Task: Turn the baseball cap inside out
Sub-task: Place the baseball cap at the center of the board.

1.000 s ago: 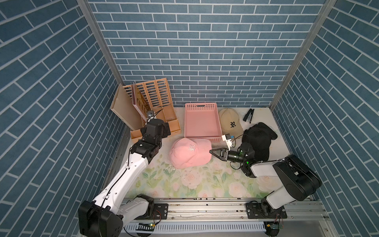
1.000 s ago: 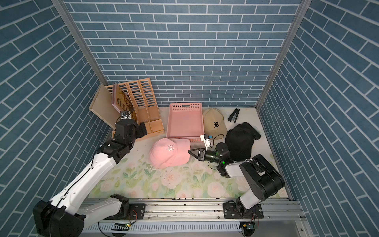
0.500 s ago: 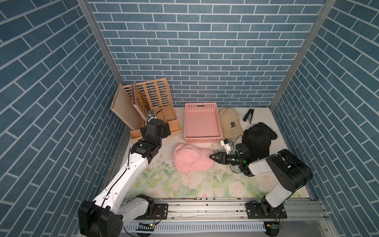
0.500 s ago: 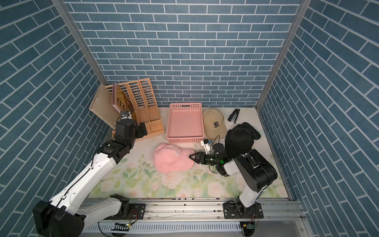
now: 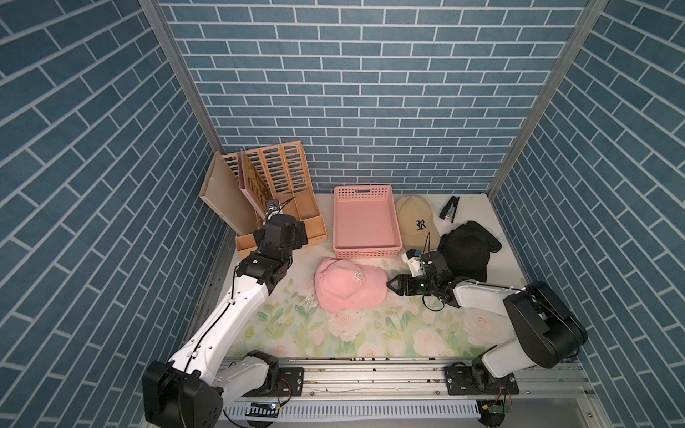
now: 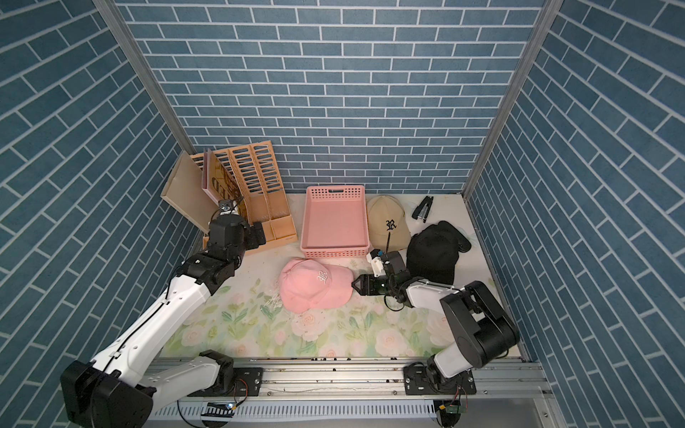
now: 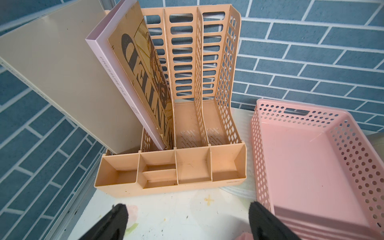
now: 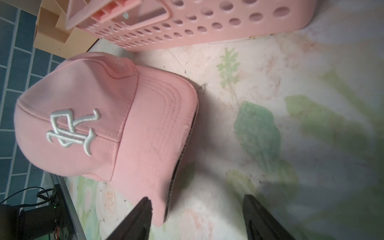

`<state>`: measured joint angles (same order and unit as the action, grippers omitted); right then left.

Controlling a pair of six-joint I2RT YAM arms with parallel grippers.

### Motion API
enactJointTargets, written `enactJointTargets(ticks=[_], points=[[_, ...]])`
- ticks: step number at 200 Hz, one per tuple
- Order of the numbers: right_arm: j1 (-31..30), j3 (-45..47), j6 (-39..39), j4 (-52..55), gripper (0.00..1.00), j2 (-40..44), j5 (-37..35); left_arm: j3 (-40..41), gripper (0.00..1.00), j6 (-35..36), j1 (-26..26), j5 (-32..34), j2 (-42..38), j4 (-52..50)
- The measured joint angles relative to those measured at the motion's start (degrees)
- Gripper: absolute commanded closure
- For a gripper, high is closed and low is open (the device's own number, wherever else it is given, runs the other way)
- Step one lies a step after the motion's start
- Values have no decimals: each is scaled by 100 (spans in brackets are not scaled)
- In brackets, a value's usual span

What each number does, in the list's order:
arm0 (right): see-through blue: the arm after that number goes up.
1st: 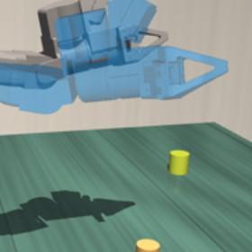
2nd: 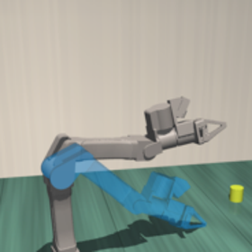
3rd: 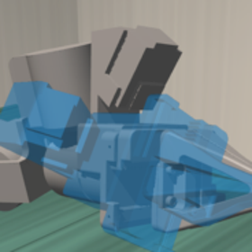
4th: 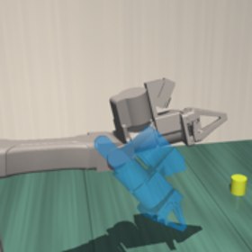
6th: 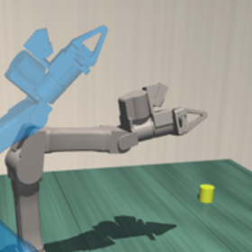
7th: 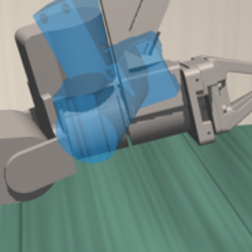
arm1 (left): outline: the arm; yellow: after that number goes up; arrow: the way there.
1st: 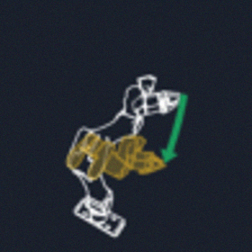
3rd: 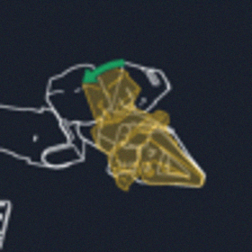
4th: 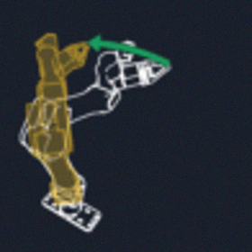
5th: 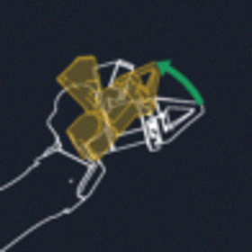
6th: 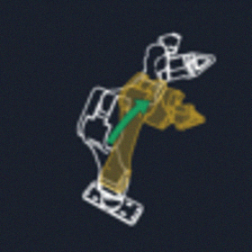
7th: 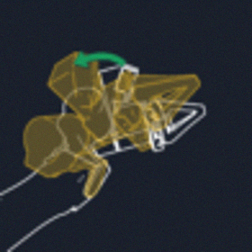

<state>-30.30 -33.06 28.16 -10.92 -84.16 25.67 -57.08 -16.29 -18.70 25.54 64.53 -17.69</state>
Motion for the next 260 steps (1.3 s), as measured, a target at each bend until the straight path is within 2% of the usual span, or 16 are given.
enactJointTargets(ticks=[30, 64, 85, 96, 122, 149, 186, 223, 260], points=[[0, -142, -17, 68, 28, 157, 85, 0, 5, 2, 0, -13, -2, -2], [0, -92, 2, -138, 29, -332, 299, 0, 5, 4, 0, -24, -2, -2], [0, 66, 83, -494, 34, -546, 498, 0, 5, 7, 0, -28, -2, -4], [-33, 133, 190, -780, 42, -643, 627, 0, 5, 7, 0, -33, -2, -4], [-149, 212, 603, -1602, 78, -855, 885, -2, 5, 4, 4, -79, -2, -4], [-175, 470, 1246, -2796, 100, -922, 1292, -2, 5, 2, 4, -129, -2, -2], [122, 979, 2103, -4522, 100, -918, 1904, -13, 5, 2, 4, -184, 20, 0], [358, 1547, 3318, -6616, 100, -1117, 2234, -33, 5, -13, 4, -269, 74, 2], [385, 1598, 4094, -7554, 100, -1231, 2334, -50, 5, -50, 4, -317, 90, 17]])
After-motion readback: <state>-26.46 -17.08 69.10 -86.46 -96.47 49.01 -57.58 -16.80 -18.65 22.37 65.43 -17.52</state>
